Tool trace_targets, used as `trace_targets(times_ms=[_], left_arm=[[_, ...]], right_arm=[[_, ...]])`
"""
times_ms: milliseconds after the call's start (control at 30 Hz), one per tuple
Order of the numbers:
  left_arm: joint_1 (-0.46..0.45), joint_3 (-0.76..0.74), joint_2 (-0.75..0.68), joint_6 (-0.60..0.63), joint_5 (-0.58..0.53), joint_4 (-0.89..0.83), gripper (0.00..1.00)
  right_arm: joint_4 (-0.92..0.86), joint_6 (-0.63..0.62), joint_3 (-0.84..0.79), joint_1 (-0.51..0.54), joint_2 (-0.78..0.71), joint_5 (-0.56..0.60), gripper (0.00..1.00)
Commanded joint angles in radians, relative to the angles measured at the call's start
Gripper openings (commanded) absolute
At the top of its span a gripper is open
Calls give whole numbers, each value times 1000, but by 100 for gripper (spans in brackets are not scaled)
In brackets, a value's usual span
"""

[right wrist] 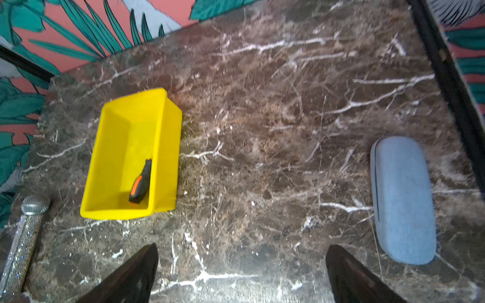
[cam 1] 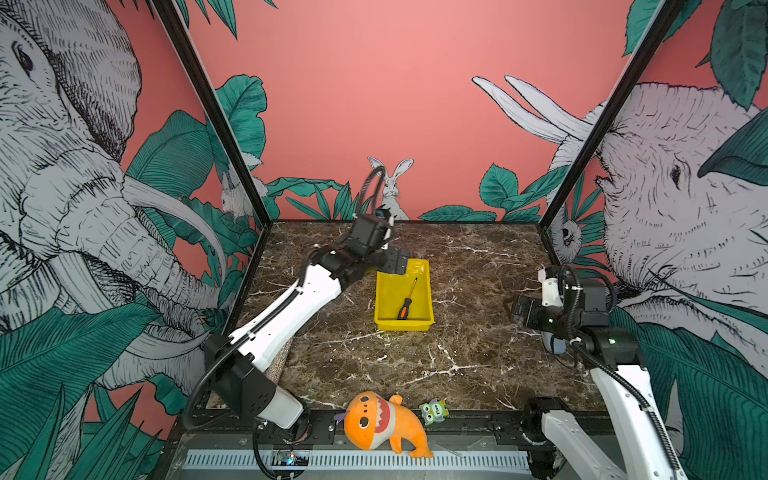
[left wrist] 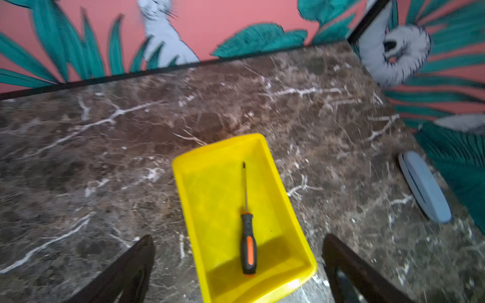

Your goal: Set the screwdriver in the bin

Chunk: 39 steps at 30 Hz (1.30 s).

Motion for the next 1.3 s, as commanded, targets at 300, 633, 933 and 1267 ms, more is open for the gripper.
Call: trace_targets(times_ms=[300, 633, 933, 1267], left_arm=[[126, -618, -374, 398, -430, 537, 100], [347, -789, -461, 236, -301, 552, 100], [435, -850, -420, 232, -233, 675, 100], [493, -964, -400, 259, -190, 876, 100]], right_arm=[[758, -41, -235, -6, 149, 208, 99], [1106, -233, -452, -5, 309, 359, 99], [1220, -245, -550, -5, 288, 349, 99], [1195, -269, -548, -5, 233, 354, 99]])
